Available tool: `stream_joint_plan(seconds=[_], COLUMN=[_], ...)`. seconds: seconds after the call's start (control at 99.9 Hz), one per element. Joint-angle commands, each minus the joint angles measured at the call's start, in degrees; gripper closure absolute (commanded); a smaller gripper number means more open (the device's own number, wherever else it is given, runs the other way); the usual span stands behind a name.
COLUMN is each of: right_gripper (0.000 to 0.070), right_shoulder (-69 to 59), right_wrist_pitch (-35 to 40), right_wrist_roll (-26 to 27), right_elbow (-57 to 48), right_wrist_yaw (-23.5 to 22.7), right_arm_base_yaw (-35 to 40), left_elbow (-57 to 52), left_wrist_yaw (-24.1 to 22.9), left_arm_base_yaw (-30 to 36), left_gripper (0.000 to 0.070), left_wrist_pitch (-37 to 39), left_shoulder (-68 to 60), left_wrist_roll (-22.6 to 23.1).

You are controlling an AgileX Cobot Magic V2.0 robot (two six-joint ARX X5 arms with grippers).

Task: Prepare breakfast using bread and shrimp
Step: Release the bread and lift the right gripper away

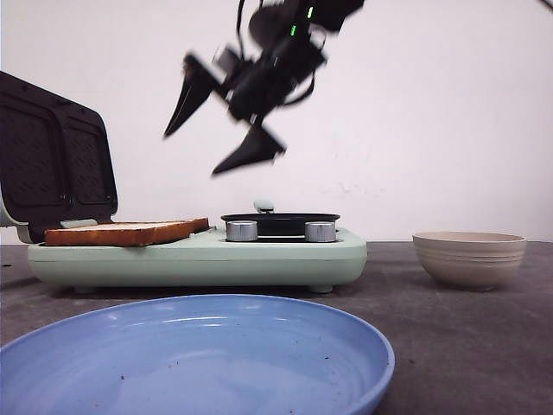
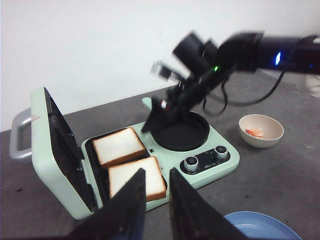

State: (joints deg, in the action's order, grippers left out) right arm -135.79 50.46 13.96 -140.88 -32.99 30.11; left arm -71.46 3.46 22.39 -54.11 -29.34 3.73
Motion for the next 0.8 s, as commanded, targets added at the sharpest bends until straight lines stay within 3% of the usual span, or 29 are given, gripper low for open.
stream_joint_plan(seconds=[0.0,0.03,0.04,0.15,0.25,0.33,0.561,0.791], right_gripper=[0.0498,0.0672,0.0700,0.0696,0.0696,0.0696,0.0696,0.0696], right_shoulder=[-1.22,-1.22,-1.22,-1.03,1.05,3.08,12.15,23.19], right_wrist_pitch=[5.18,7.26,7.80,10.16,11.37,11.37,14.16,27.89], right_wrist_roll=[-5.49,-6.03,-6.03,-6.05,-6.16,-7.15,-11.80,-12.52], right_elbow=[-6.32,-8.52,-9.18,-13.97,-14.69,-14.71,-14.71,-14.69], right_wrist_yaw=[0.46,0.42,0.37,2.14,12.26,16.76,19.47,22.77], right_arm_base_yaw=[-0.61,-0.83,-0.90,-1.14,-1.01,-0.39,1.51,2.10], left_elbow=[-0.63,-0.63,-0.63,-0.63,-0.63,-0.63,-0.63,-0.61], left_wrist_yaw=[-1.25,-1.99,-2.25,-3.96,-3.93,-3.93,-4.07,-5.66], left_arm_base_yaw=[0.24,0.24,0.24,0.24,0.24,0.24,0.24,0.24], left_gripper=[0.0697,0.0697,0.0697,0.0697,0.0697,0.0697,0.0697,0.0697], left_wrist_pitch=[1.40,1.81,1.92,3.21,4.02,3.82,3.26,6.08], left_shoulder=[-0.37,-0.37,-0.37,-0.39,-0.46,-0.46,-0.39,-0.44], left_wrist_roll=[0.70,0.68,0.68,0.55,0.52,0.52,1.07,2.27])
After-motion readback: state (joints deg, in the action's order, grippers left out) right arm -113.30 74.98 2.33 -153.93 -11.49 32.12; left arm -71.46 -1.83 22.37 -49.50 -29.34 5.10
